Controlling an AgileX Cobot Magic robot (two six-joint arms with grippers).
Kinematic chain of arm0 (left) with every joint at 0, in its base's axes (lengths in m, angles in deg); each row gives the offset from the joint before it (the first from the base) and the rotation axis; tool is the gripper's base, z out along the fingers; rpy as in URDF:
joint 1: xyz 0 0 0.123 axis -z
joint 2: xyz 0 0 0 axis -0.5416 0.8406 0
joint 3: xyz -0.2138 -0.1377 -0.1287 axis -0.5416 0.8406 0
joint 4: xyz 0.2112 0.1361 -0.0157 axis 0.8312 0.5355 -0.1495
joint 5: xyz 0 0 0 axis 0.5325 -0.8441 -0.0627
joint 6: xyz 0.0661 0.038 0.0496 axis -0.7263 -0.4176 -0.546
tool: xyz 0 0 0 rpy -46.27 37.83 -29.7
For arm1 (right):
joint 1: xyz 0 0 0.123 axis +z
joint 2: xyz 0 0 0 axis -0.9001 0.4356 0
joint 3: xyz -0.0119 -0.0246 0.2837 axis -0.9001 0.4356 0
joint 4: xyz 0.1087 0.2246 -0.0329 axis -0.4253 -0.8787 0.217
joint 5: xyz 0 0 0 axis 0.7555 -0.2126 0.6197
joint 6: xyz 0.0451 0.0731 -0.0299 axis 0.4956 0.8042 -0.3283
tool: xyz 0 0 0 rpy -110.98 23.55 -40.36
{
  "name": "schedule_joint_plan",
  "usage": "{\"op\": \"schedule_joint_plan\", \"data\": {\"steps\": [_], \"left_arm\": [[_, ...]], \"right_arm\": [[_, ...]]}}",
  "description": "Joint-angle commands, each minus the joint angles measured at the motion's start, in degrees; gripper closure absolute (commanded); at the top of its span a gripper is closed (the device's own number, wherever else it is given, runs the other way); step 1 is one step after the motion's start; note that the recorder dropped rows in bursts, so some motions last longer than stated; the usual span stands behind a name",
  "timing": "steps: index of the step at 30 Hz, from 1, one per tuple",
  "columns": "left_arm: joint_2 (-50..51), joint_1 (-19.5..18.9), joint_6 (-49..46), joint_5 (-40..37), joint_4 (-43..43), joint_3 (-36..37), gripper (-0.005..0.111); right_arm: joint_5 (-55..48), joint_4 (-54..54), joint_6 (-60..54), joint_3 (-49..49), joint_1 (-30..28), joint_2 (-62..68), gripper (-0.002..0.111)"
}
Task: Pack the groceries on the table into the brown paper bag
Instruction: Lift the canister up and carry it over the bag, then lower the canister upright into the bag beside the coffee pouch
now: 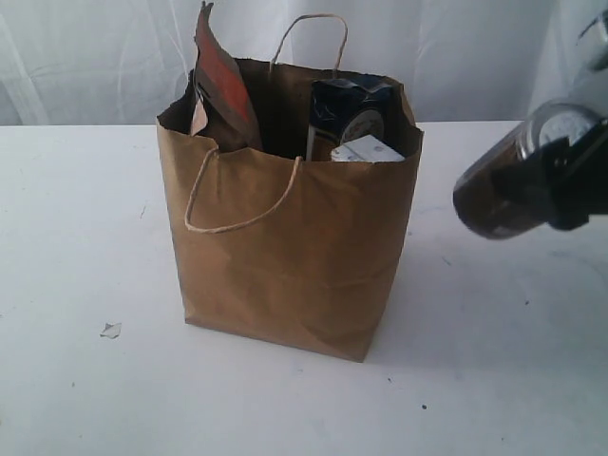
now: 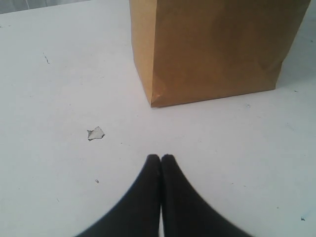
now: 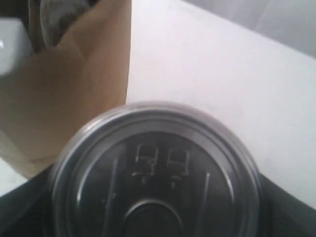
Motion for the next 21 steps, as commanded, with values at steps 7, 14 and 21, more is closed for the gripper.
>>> {"op": "schedule_joint_plan", "data": {"steps": [7, 14, 21], "left_arm": [[-0.24, -0.18, 0.52, 0.0, -0.31, 0.25, 0.107], [-0.24, -0.18, 0.52, 0.0, -0.31, 0.25, 0.107], [-0.24, -0.18, 0.52, 0.0, -0.31, 0.25, 0.107]], "right_arm": [[3.18, -1.8, 0.26, -13.41, 0.02, -1.12, 0.108], [1.96, -2.0, -2.22, -19.03, 6.4, 1.01, 0.108], [1.33, -1.07, -6.64, -22.96, 16.23, 6.75, 0.108]]}}
